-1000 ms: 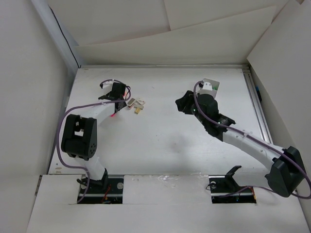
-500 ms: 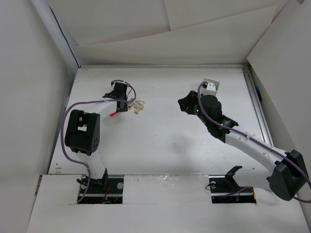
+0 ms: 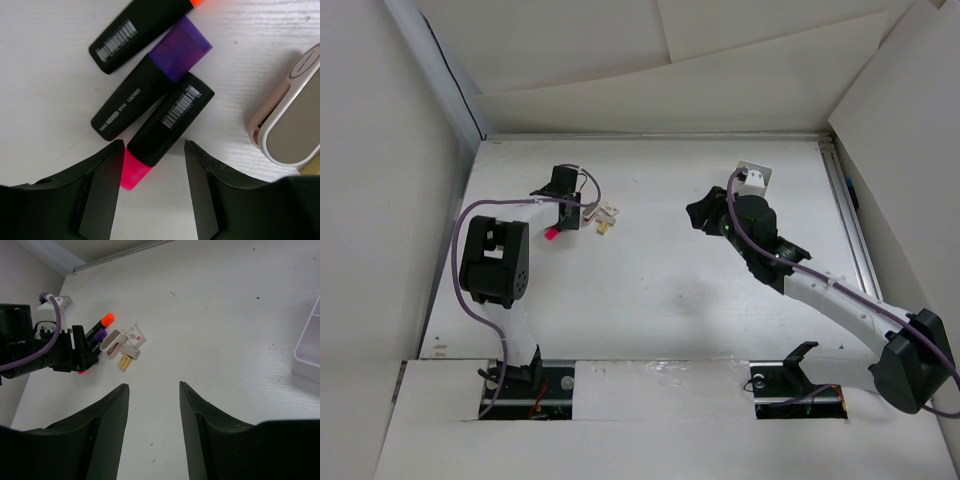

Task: Sort the stationery into containers
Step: Pick up the pen from the center of the board.

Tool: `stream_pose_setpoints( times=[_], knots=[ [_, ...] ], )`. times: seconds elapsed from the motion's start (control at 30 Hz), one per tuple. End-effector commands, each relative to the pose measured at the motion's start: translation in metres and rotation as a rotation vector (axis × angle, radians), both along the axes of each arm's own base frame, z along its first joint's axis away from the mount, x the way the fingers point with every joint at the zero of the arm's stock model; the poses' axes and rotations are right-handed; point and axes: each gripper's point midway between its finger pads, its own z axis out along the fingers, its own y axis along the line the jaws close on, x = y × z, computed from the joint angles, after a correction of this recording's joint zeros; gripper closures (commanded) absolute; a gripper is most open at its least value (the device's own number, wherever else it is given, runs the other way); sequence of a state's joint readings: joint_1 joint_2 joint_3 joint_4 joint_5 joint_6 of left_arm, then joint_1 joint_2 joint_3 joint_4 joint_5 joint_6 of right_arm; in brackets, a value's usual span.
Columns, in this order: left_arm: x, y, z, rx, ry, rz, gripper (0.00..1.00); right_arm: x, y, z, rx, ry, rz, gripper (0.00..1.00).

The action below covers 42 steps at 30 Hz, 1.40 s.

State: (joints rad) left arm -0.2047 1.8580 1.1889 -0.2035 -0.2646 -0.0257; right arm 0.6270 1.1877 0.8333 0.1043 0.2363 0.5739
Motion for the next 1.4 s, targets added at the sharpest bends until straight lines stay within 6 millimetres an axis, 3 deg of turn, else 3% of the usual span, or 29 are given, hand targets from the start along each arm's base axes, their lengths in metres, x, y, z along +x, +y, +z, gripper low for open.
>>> stream_pose_setpoints(
  times=[0.0,0.33,0.5,0.63,0.8,1.03,1.1,1.13,1.23,1.37],
  knots=[
    [0.007,-0.007,0.004,-0.02,-0.002,-0.036,0.55,0.004,0.0,0.017,0.045,-0.049,-0.006,0.49],
    [-0.004,-0.006,-0.02,-0.015,0.078,-0.04,0.71,0.006,-0.002,0.017,0.047,-0.048,-0.006,0.49],
    [-0.003,-0.006,-0.015,0.005,0.075,-0.018,0.85,0.005,0.0,0.017,0.048,-0.047,0.003,0.49],
    [-0.003,-0.004,0.008,0.01,0.043,0.042,0.92,0.003,0.003,0.017,0.052,-0.044,0.024,0.43],
    [-0.002,-0.007,0.055,-0.058,-0.07,0.119,0.95,0.0,0.008,0.017,0.061,-0.037,0.067,0.31],
    [-0.016,-0.027,0.117,-0.235,-0.227,0.205,0.95,-0.003,0.023,0.011,0.058,-0.014,0.175,0.25],
    [-0.02,-0.033,0.123,-0.294,-0.265,0.21,0.95,-0.002,0.027,0.007,0.06,0.002,0.204,0.24],
    [-0.024,-0.035,0.136,-0.336,-0.307,0.212,0.95,-0.001,0.031,0.006,0.061,0.008,0.222,0.24],
    [-0.033,-0.037,0.139,-0.378,-0.334,0.214,0.95,-0.004,0.04,0.002,0.07,0.03,0.284,0.24],
    [-0.047,-0.058,0.154,-0.488,-0.416,0.158,0.95,-0.013,0.048,0.006,0.094,0.03,0.366,0.24]
  ],
)
